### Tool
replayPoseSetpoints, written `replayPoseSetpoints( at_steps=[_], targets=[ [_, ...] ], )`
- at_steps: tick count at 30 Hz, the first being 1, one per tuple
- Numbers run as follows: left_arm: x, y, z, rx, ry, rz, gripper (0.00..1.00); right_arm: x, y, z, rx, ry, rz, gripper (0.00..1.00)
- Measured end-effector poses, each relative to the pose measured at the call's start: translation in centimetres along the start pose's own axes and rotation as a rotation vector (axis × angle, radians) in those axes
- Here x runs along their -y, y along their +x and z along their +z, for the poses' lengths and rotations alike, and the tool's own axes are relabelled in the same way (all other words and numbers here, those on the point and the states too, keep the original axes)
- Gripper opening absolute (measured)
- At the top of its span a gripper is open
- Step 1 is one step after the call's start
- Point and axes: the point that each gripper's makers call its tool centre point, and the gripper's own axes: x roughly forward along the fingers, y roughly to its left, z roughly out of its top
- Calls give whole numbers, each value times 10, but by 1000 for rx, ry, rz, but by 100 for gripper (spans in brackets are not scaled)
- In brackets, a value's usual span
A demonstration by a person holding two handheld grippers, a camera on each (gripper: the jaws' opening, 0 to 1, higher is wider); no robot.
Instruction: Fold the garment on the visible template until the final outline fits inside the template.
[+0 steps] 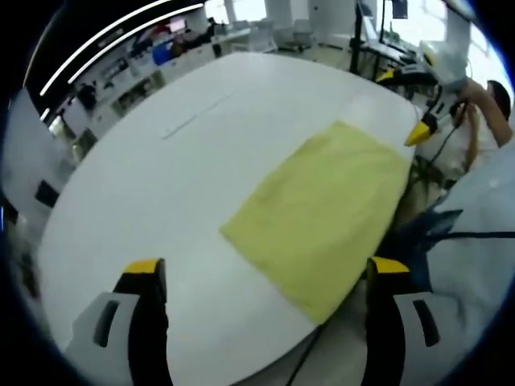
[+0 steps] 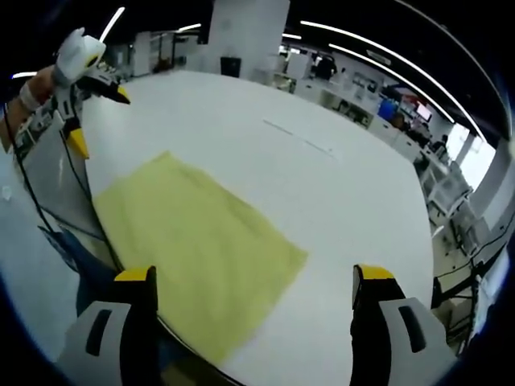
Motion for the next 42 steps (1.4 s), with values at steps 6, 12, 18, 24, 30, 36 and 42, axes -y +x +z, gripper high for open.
replayPoseSetpoints(
  at_steps=[6, 12, 18, 24, 30, 36, 42],
  targets=[
    [1, 0, 1, -8, 11, 4, 100, -1, 0, -1, -7, -1, 2, 100],
    [0, 0, -1, -17, 12, 8, 100, -1, 0, -2, -8, 2, 3, 100],
    [2, -1, 0, -13, 16, 7, 100, -3, 0, -2, -9, 0, 12, 100],
    [2, -2, 1, -11, 26, 6, 100, -3, 0, -1, -3, 0, 11, 100],
    [4, 1, -3, -27, 22, -3, 100, -3, 1, -2, -4, 1, 14, 100],
    [4, 1, -1, -14, 26, -2, 100, -4, 2, -3, -9, 1, 18, 100],
    [3, -2, 0, -5, 26, 2, 100, -6, 3, 3, 15, 8, 22, 100]
  ],
)
